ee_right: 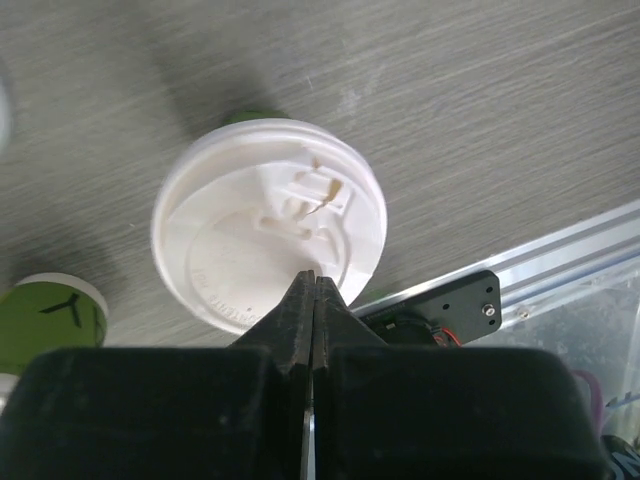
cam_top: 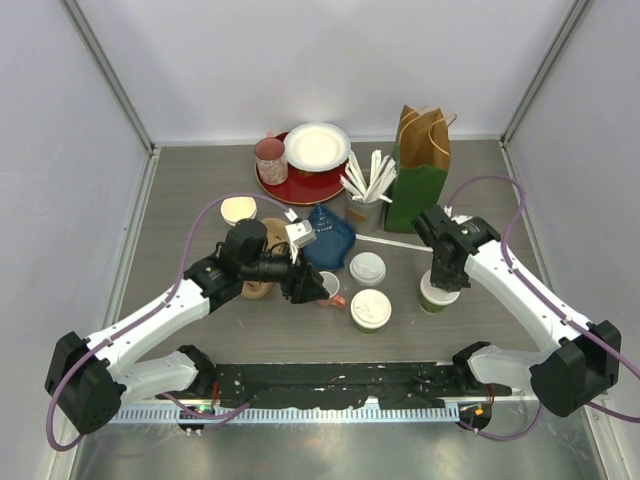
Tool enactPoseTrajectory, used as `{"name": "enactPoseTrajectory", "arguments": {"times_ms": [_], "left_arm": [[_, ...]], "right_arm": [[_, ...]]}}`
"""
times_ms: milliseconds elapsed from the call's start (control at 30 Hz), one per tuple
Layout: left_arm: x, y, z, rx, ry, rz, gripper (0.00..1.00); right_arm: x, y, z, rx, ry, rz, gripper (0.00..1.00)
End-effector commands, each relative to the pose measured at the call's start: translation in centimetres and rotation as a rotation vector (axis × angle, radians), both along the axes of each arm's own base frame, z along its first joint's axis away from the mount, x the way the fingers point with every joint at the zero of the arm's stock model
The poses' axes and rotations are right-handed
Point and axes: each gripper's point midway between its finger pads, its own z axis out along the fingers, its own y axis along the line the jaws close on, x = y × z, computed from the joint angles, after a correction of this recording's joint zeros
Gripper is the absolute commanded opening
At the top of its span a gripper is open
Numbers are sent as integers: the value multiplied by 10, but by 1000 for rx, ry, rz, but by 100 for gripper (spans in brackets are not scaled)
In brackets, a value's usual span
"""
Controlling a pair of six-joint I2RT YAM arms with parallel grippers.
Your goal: Pack the takeout coffee
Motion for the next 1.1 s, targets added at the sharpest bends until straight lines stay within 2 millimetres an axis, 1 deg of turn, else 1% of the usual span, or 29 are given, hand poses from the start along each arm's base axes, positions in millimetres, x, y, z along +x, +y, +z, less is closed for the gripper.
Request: {"name": "enactPoseTrajectory", "arguments": {"times_ms": [0,33,100,133,233,300,333,400,433,500,533,600,633,700,767,800,833,900,933,1000,1033,1067], "left_arm": [[1,-3,18,-57,-46,-15,53],[1,-3,17,-57,-46,-14,53],[1,-3,18,-57,-46,-14,53],[1,-3,17,-55,-44,-14,53],[1,-3,19,-58,-47,-15,53],[0,-4,19,-58,-47,-18,54],[1,-3,20,-59,-48,-15,54],[2,-3,20,-58,-47,-15,54],[1,-4,21,-60,-49,-15,53],[2,-3,20,-57,-47,-16,53],[1,-3,22,-58,-48,-16,53],[1,-2,22,-55,-50,-17,53],[1,-2,21,-52,-47,-17,53],[1,-2,21,-49,-45,-18,53],[1,-3,21,-50,-45,-19,54],[1,-3,22,-52,-47,-21,54],[1,-3,22,-53,-49,-21,54],[2,-4,22,-54,-50,-21,53],[2,-4,22,-54,-50,-21,53],[2,-4,23,-55,-51,-21,54],[2,-4,23,-55,-51,-21,54],[2,-4,22,-55,-51,-21,54]], "right_arm": [[18,7,30,20,-63,18,1],[22,8,41,29,-81,19,1],[22,7,50,22,-84,27,1],[27,8,57,26,-103,23,1],[31,5,71,11,-146,20,1],[34,2,75,-3,-168,11,1],[35,1,74,-4,-172,9,1],[39,3,65,7,-172,5,1],[33,0,48,-8,-129,6,1],[28,-3,27,4,-92,-9,1],[22,-3,6,11,-58,-11,1],[21,-3,-10,24,-49,-18,1],[14,-2,-21,31,-16,-14,1],[13,0,-25,36,1,-10,1],[16,-1,-17,31,-18,-11,1],[14,-3,-11,21,-14,-9,1],[21,-2,1,26,-45,-9,1],[21,-5,14,7,-52,-3,1],[27,-4,26,14,-81,0,1],[26,-5,38,5,-85,7,1],[30,-3,48,12,-109,10,1],[32,-3,54,11,-120,12,1]]}}
